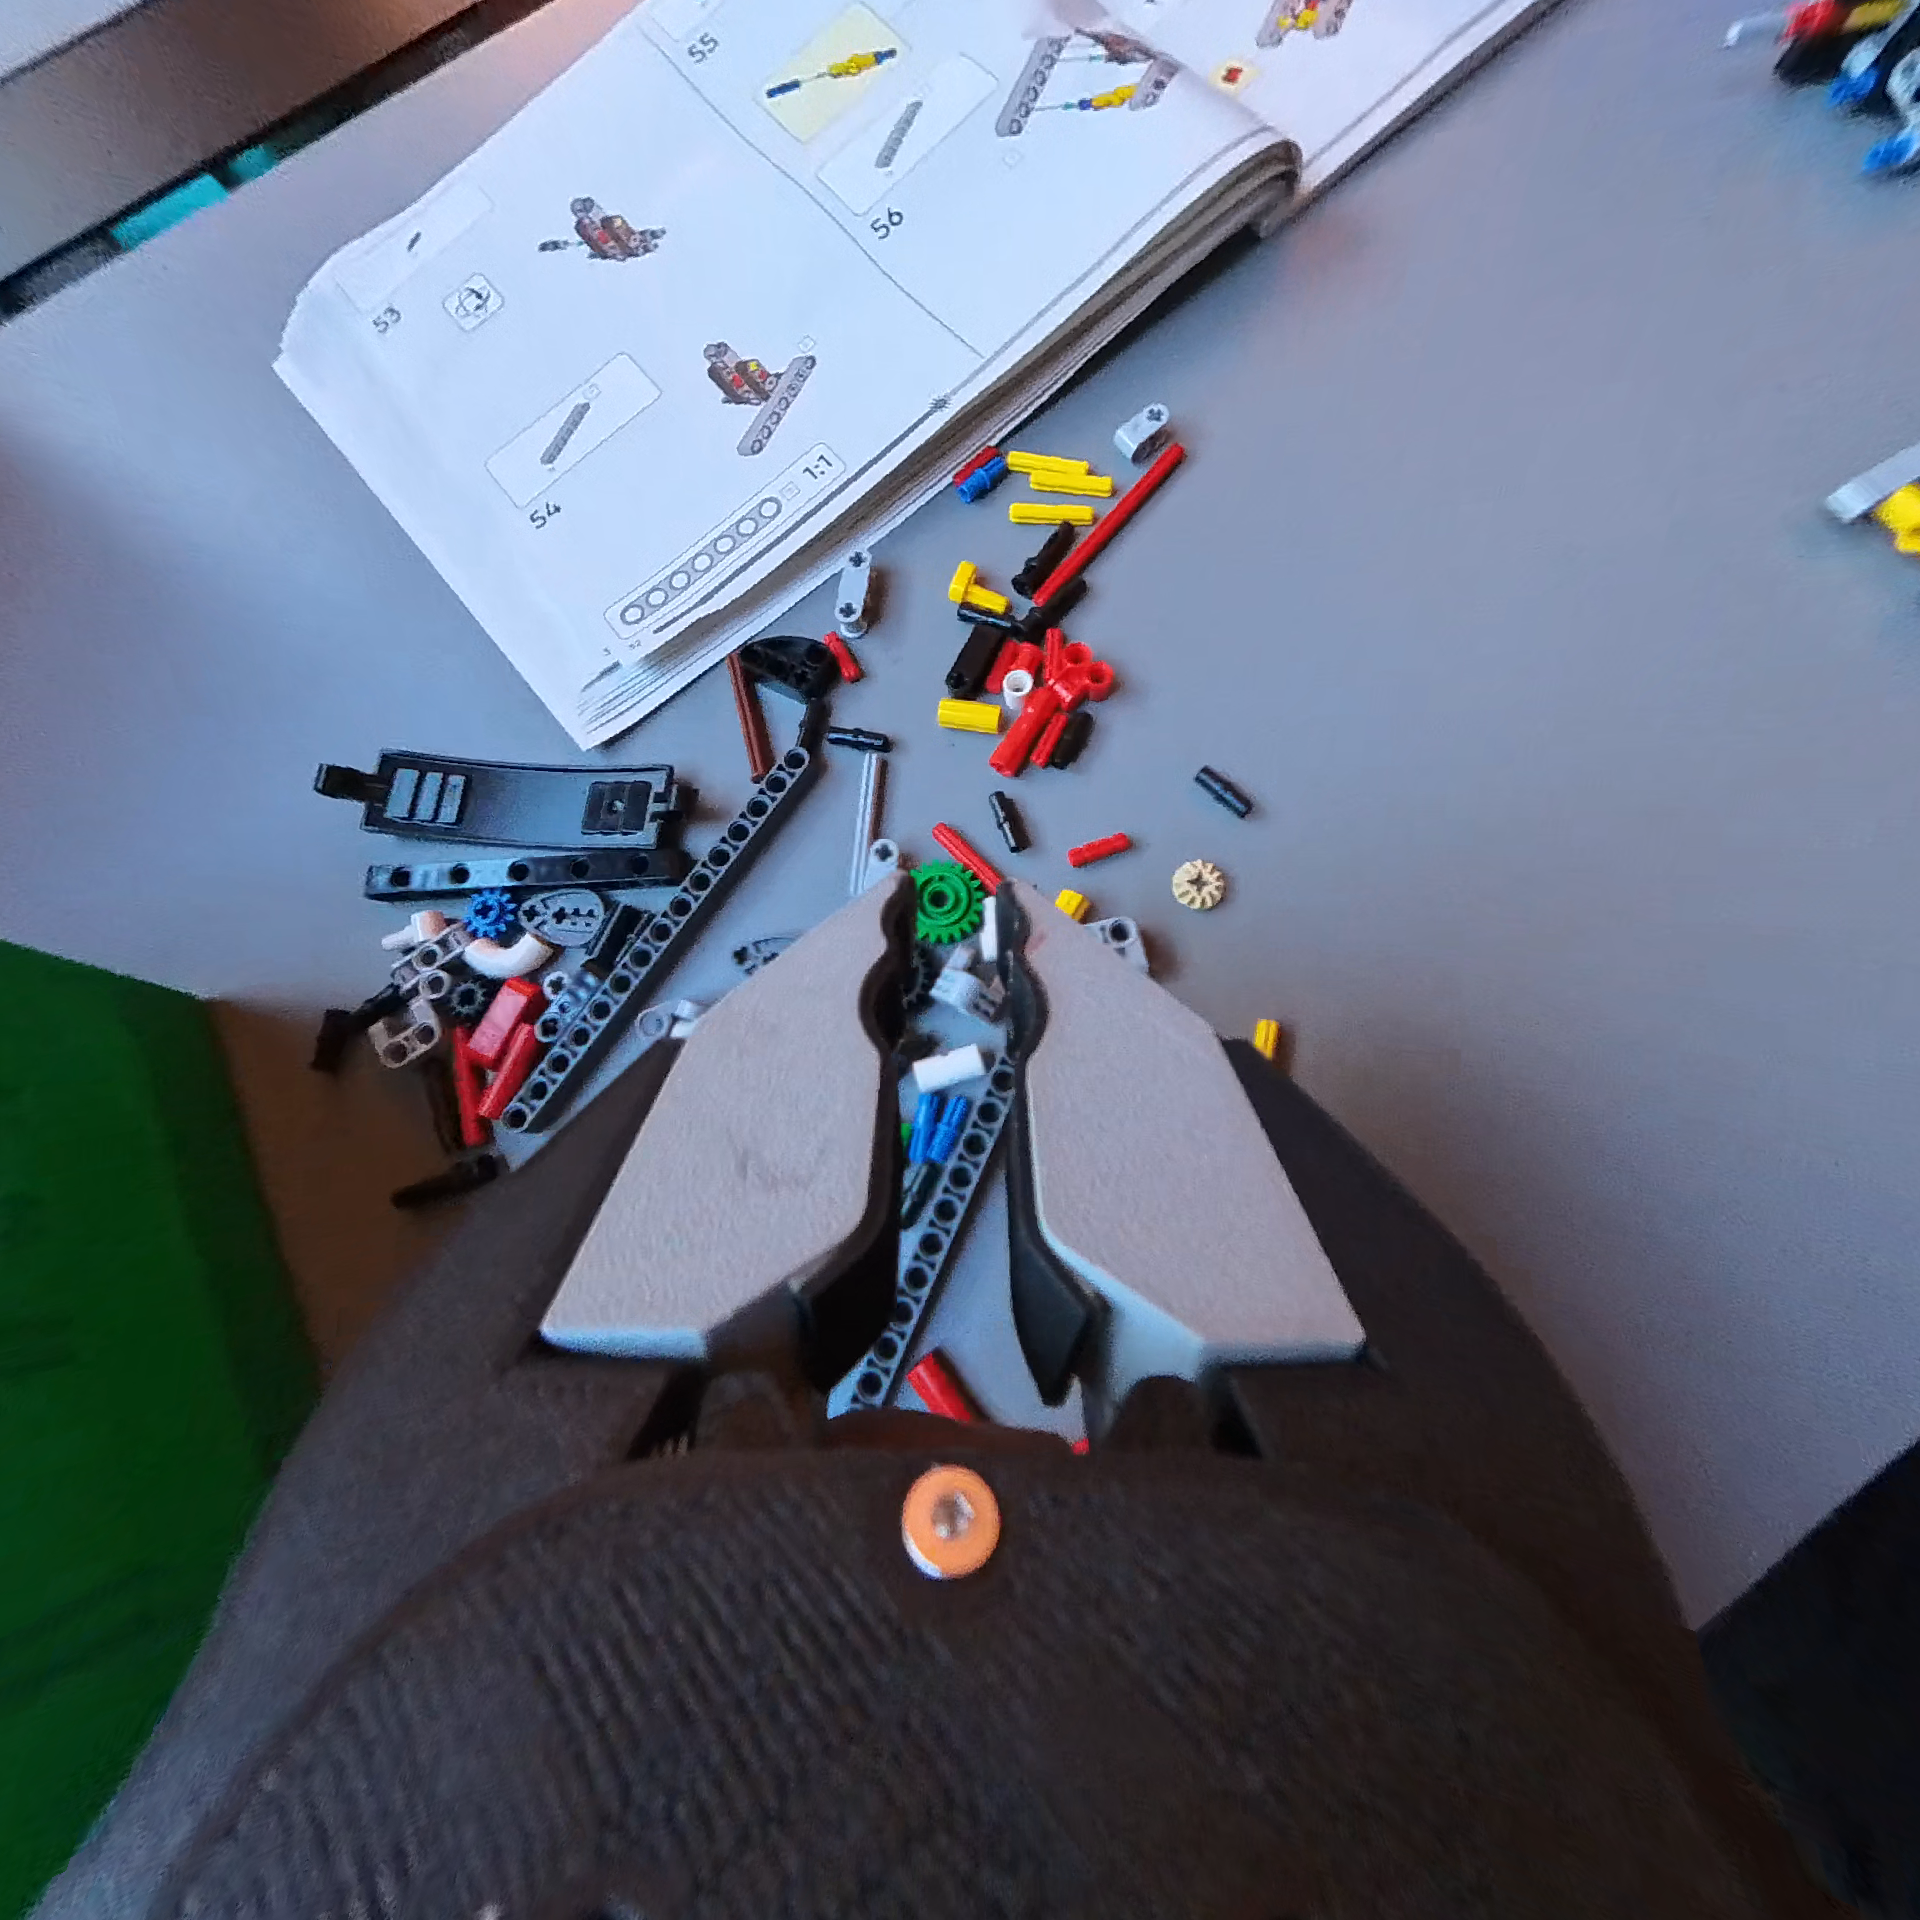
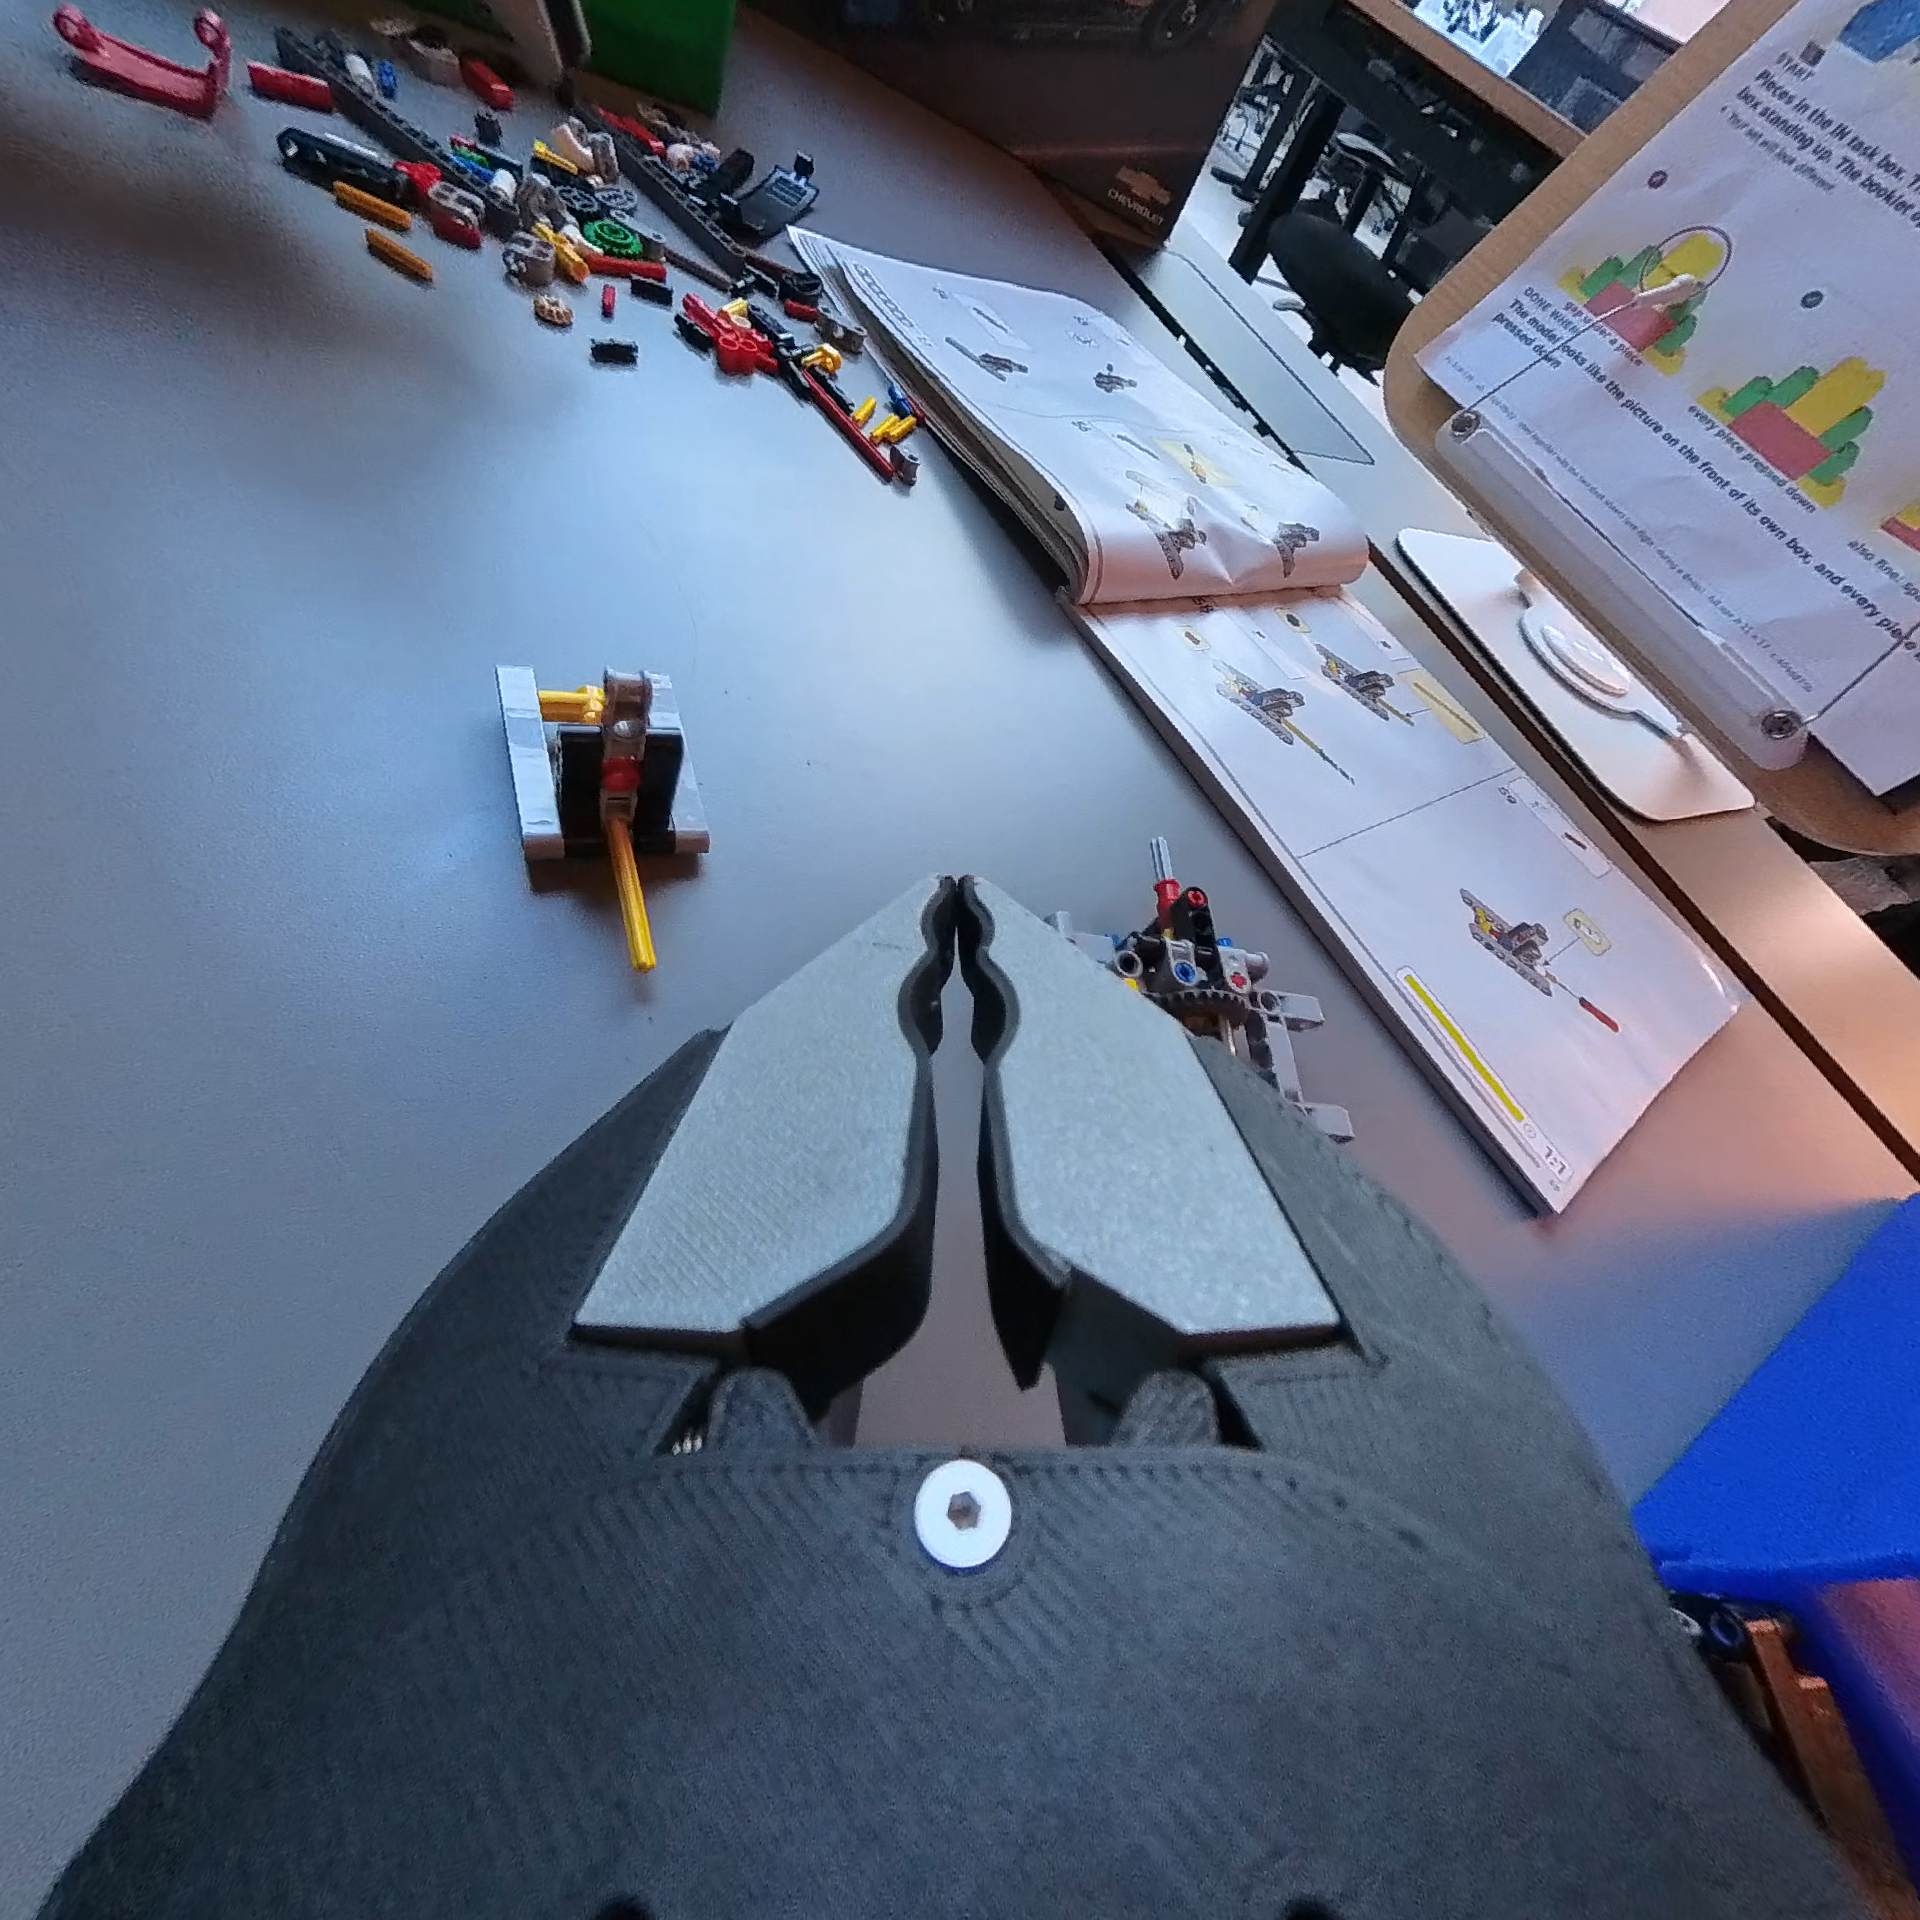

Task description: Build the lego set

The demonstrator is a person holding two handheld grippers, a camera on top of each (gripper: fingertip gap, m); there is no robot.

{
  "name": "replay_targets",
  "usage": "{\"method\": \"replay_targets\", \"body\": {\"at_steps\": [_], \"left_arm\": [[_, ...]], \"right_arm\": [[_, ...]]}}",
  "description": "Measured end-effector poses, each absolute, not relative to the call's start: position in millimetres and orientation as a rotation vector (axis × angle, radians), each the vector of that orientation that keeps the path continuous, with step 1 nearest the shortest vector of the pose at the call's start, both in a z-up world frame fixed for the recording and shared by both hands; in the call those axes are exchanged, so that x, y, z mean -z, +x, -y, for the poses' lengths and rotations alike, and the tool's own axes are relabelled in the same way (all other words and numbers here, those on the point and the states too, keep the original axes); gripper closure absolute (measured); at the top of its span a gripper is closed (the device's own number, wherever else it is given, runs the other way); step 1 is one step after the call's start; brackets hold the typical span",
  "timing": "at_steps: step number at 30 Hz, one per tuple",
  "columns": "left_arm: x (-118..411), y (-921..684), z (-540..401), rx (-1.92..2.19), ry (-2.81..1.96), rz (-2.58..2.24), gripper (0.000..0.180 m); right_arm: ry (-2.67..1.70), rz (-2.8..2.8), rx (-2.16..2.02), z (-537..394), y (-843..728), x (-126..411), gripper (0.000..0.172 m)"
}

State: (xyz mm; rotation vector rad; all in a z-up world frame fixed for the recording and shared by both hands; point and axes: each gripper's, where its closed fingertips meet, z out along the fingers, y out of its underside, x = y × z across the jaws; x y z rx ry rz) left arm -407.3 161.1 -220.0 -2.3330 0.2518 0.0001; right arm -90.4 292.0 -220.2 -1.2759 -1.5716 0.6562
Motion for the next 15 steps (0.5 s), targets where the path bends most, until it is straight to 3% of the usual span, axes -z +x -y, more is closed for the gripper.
{"method": "replay_targets", "body": {"at_steps": [15], "left_arm": [[264.6, -381.3, -232.2, 0.008, -2.508, -0.704, 0.18]], "right_arm": [[-1.275, 1.583, -0.639, -291.6, -90.3, 222.7, 0.172]]}}
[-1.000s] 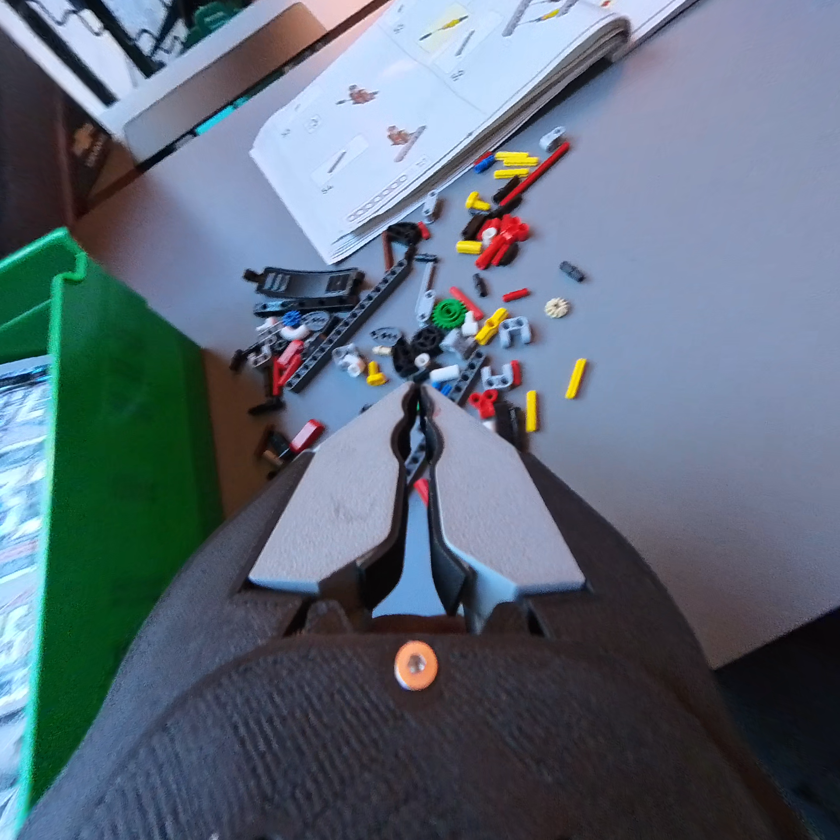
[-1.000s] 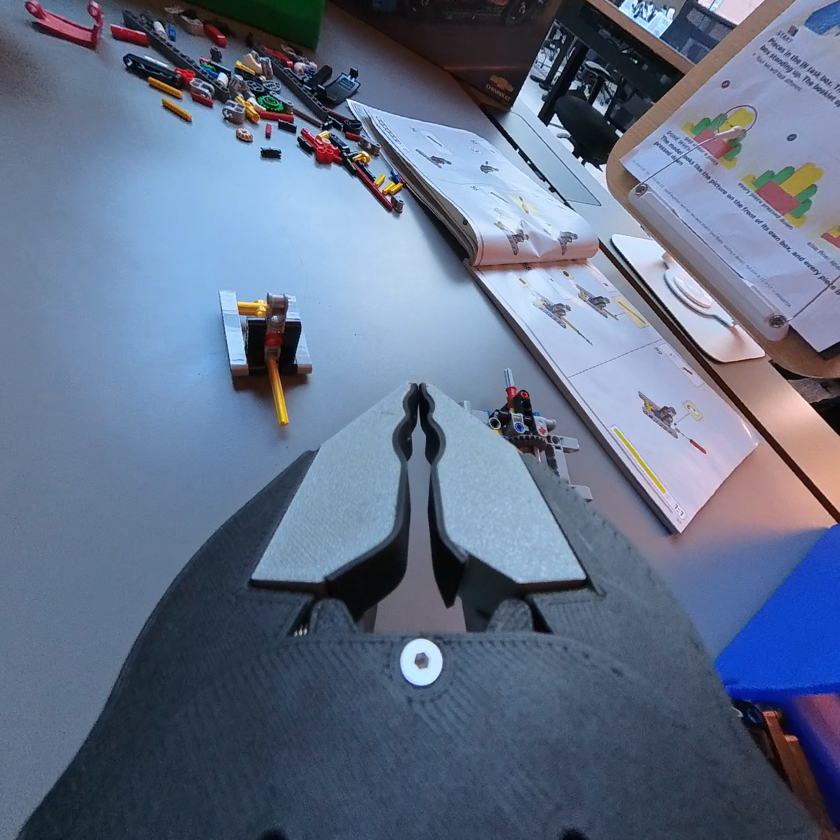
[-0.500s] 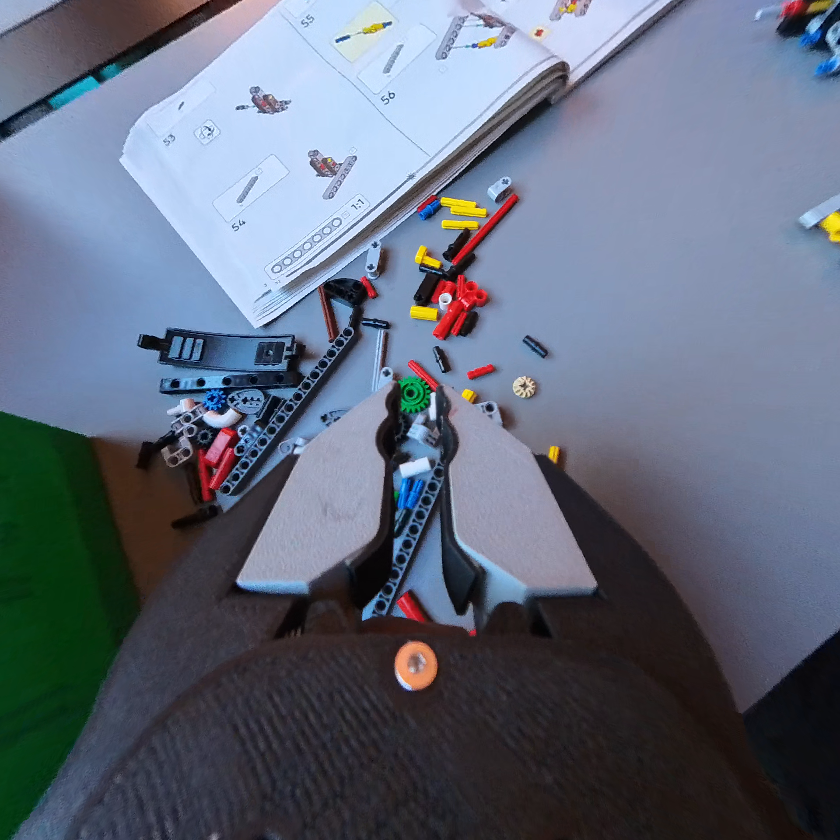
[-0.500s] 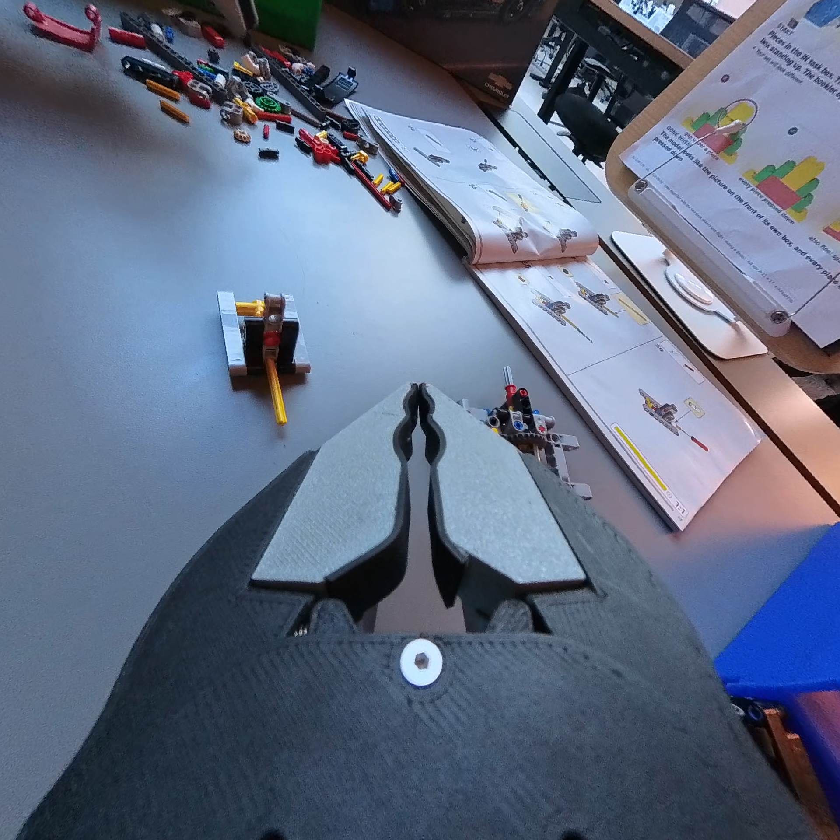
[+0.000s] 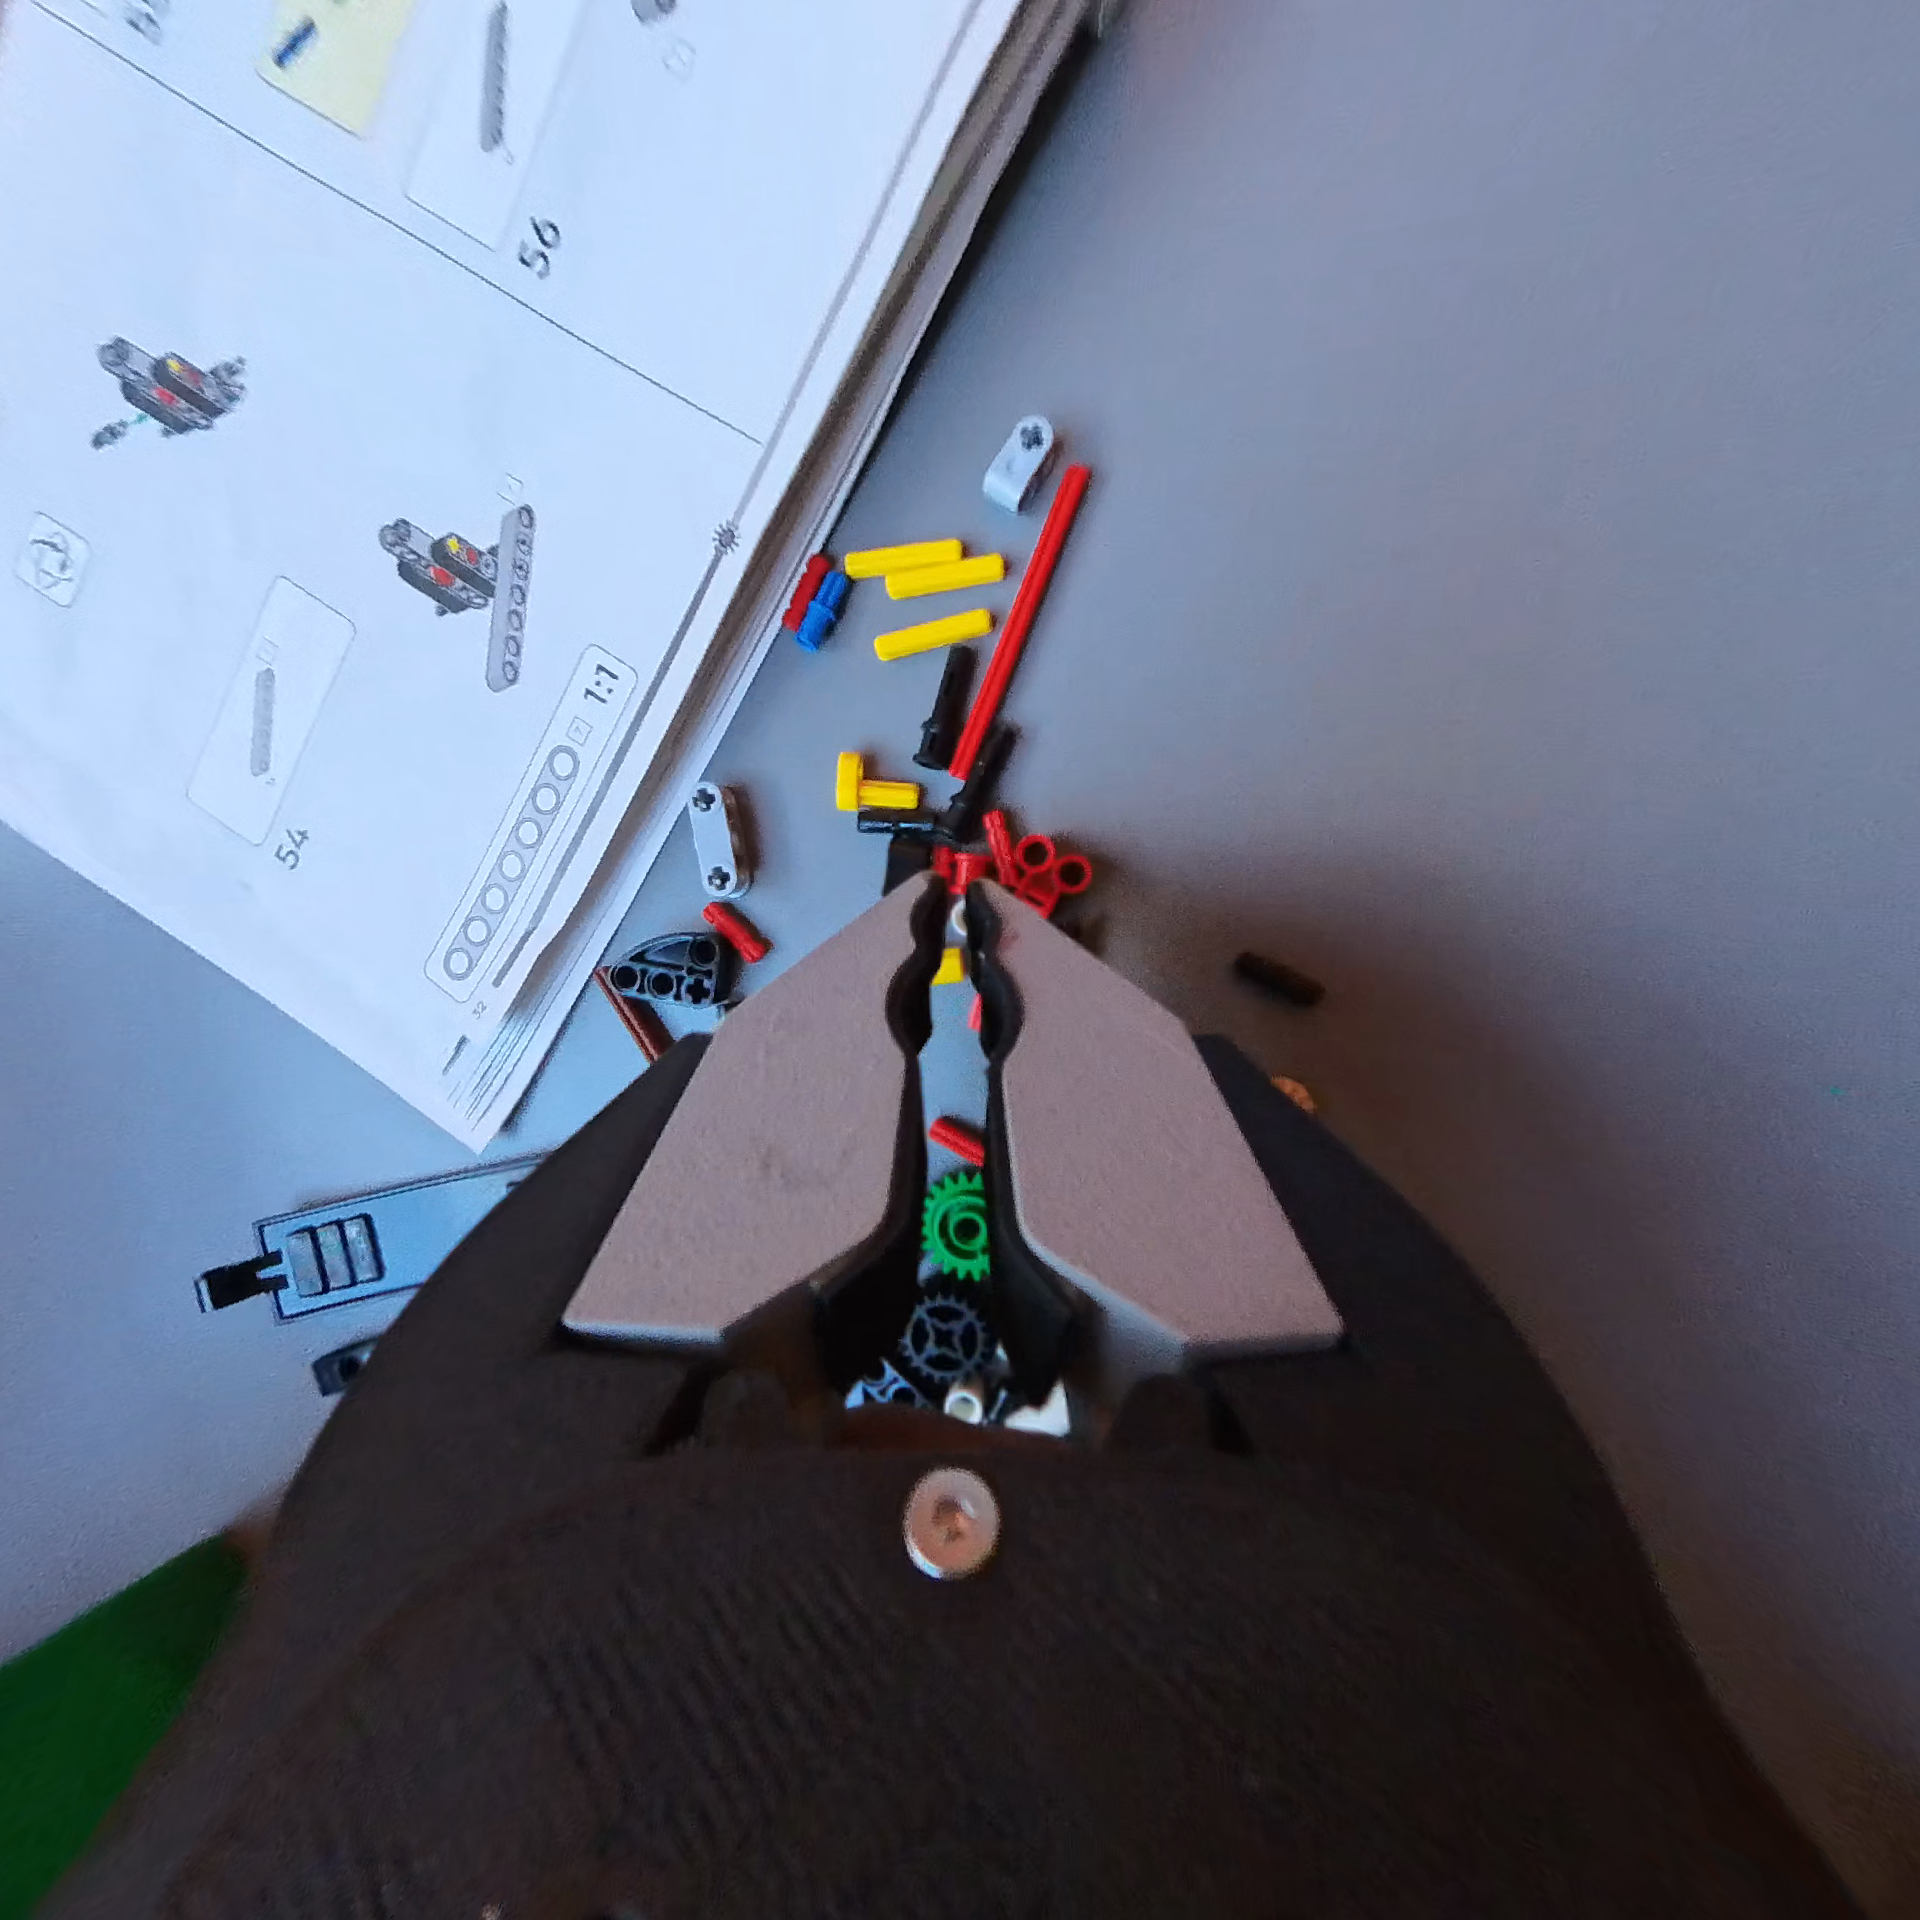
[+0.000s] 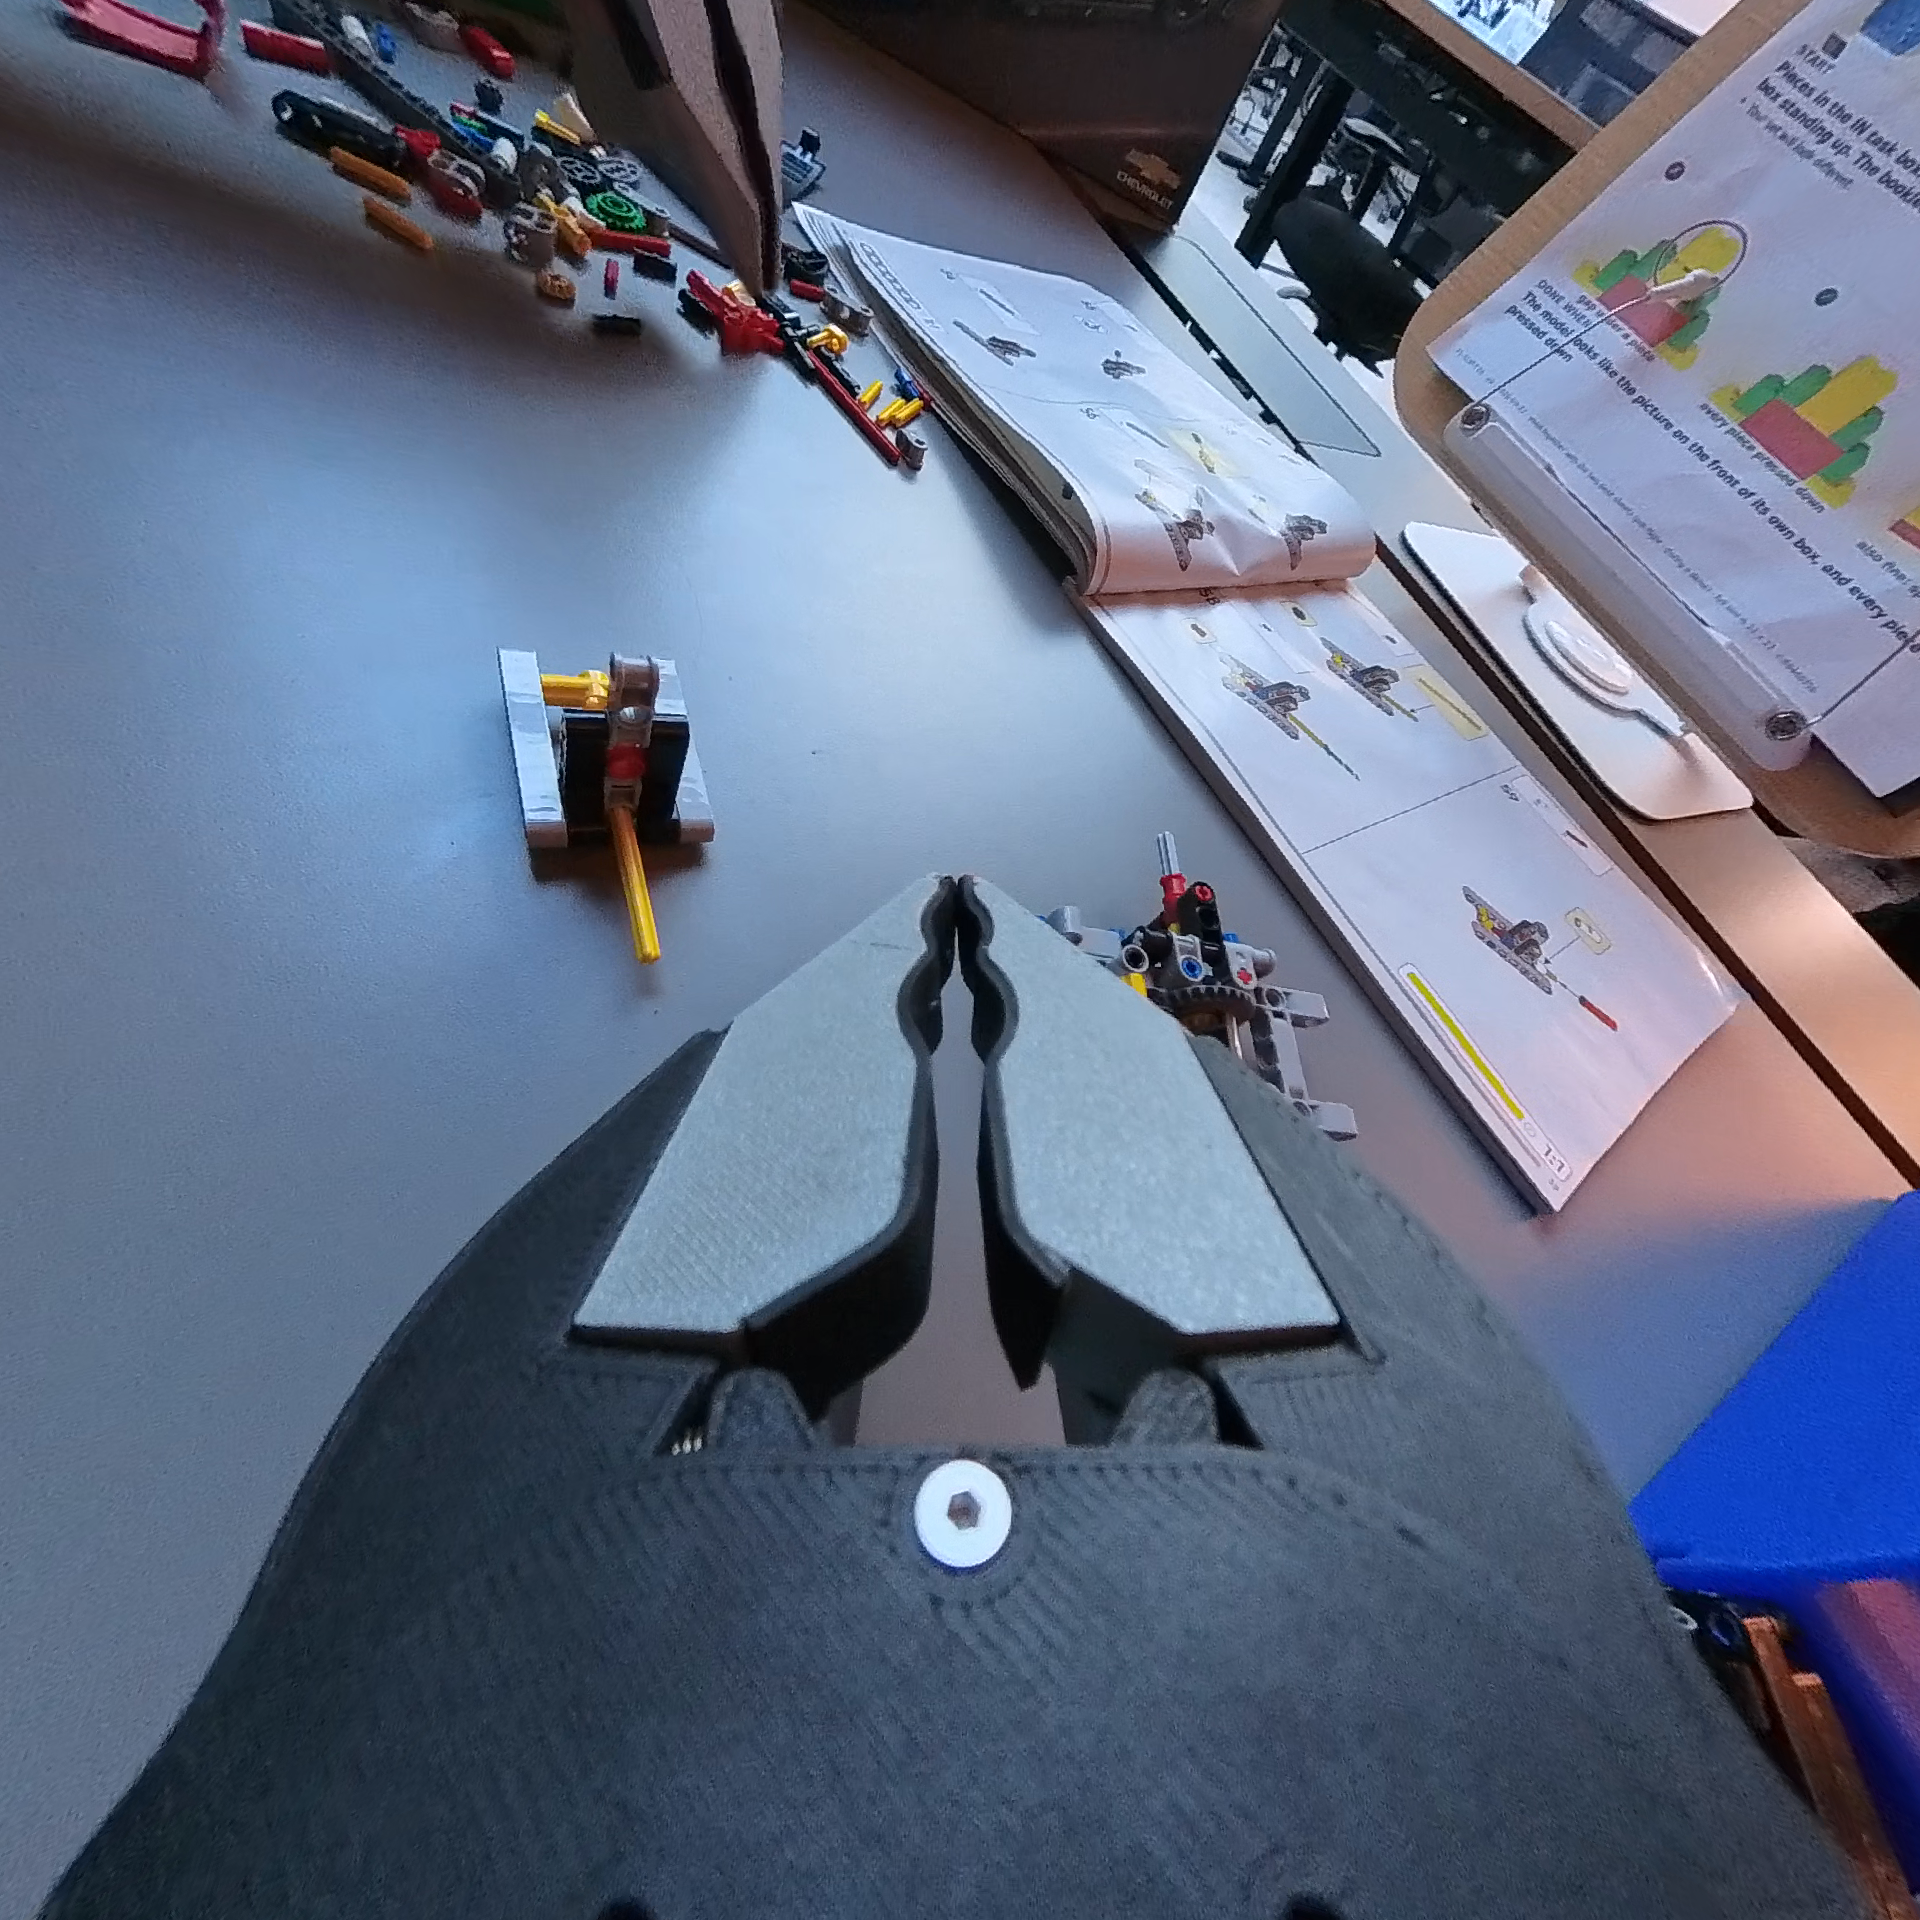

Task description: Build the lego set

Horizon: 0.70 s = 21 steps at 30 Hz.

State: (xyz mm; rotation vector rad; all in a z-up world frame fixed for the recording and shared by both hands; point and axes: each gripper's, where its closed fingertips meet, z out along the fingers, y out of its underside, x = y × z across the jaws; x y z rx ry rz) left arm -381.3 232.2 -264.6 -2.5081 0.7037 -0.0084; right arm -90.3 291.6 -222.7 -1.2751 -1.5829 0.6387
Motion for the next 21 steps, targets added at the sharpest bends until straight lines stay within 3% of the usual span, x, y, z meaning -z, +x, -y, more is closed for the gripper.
{"method": "replay_targets", "body": {"at_steps": [21], "left_arm": [[273.4, -376.1, -231.3, 0.034, -2.547, -0.846, 0.175]], "right_arm": [[-1.256, 1.585, -0.659, -289.1, -90.1, 218.8, 0.172]]}}
